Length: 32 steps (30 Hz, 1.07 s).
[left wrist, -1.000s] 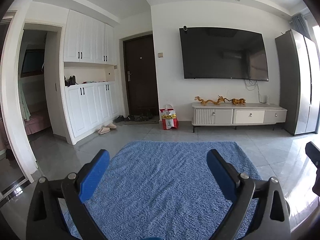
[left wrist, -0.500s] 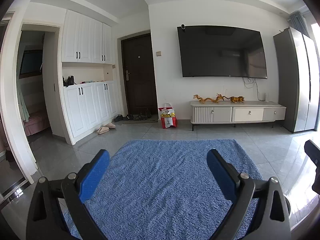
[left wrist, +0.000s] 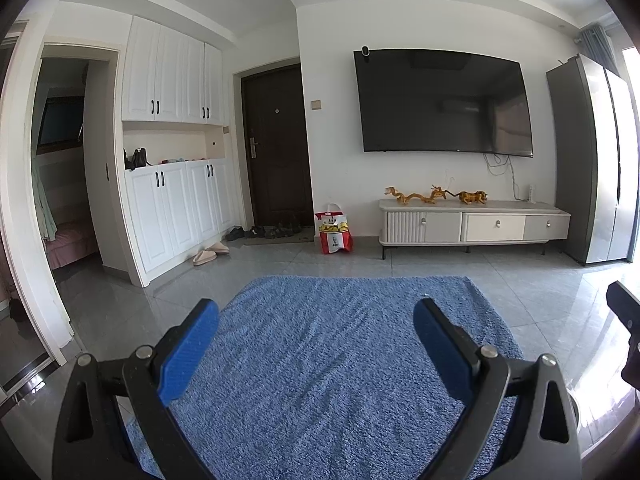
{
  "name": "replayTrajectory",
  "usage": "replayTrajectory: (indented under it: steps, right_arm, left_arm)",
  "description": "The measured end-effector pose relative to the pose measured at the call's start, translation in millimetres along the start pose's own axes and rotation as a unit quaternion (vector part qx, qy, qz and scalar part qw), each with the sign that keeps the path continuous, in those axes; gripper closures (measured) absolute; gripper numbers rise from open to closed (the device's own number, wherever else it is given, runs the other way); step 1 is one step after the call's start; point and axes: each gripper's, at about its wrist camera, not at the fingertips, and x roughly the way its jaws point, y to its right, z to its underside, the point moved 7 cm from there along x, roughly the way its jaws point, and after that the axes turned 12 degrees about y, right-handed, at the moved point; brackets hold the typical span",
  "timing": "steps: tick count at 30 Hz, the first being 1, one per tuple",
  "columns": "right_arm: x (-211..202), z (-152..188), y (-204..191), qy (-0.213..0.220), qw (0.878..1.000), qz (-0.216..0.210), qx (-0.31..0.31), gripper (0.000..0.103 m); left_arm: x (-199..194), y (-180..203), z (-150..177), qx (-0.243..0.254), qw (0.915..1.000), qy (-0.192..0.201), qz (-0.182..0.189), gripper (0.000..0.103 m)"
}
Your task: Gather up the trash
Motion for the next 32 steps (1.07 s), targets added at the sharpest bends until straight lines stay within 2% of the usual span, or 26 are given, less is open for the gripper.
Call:
replayTrajectory:
  steps: [32]
  right_arm:
    - [0.3, 6.2, -0.1, -0.004, 1.000, -0.001, -0.002, 0.000]
  left_arm:
    - [8.6, -0.9, 5.7, 0.001, 0.9998, -0.018, 0.012, 0.005]
